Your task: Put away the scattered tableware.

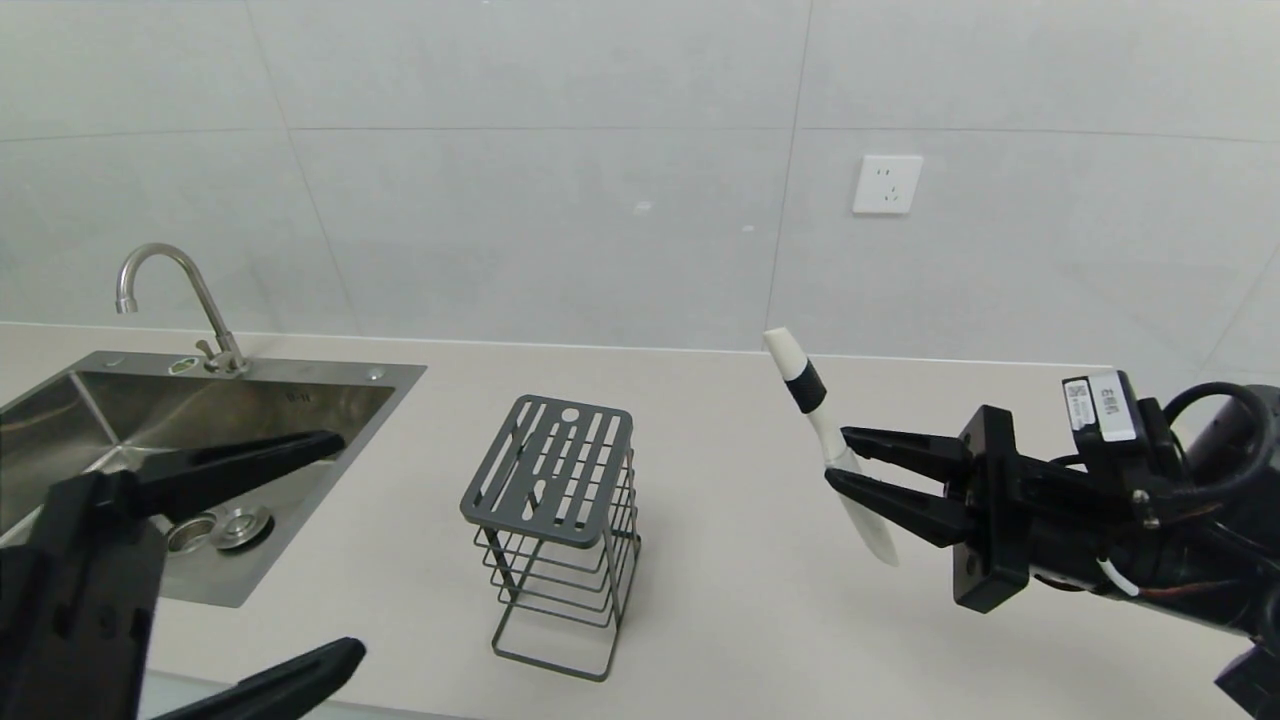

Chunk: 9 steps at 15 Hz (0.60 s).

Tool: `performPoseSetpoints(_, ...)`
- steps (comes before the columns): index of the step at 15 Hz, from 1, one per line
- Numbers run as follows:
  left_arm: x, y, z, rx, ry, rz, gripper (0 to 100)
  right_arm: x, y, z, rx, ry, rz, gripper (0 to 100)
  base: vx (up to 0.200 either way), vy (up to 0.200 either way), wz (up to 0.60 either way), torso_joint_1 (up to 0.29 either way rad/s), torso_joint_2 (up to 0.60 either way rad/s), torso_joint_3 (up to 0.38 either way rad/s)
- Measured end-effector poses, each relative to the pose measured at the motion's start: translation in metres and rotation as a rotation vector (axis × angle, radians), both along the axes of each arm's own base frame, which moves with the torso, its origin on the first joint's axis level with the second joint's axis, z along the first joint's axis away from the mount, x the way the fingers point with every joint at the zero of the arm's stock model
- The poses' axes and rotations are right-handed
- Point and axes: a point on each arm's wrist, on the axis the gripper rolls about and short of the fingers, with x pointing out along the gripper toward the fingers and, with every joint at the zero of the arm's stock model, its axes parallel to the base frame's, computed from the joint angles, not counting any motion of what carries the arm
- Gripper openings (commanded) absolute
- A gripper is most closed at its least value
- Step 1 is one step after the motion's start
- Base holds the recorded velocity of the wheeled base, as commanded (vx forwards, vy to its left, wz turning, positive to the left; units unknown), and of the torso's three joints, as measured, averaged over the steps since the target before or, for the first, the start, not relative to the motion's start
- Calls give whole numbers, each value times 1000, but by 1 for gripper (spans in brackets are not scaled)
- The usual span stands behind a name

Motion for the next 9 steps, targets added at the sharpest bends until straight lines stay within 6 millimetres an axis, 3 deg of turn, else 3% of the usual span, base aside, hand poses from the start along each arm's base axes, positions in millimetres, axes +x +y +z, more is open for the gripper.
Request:
performPoseSetpoints(4,15,-23,-8,49,72,-166,100,-6,-4,8,15,-33,-5,0,0,0,0,0,0,0)
performPoseSetpoints(9,46,-55,2,33,38,-243,100,-8,-4,13,25,-55,-2,0,0,0,0,0,0,0)
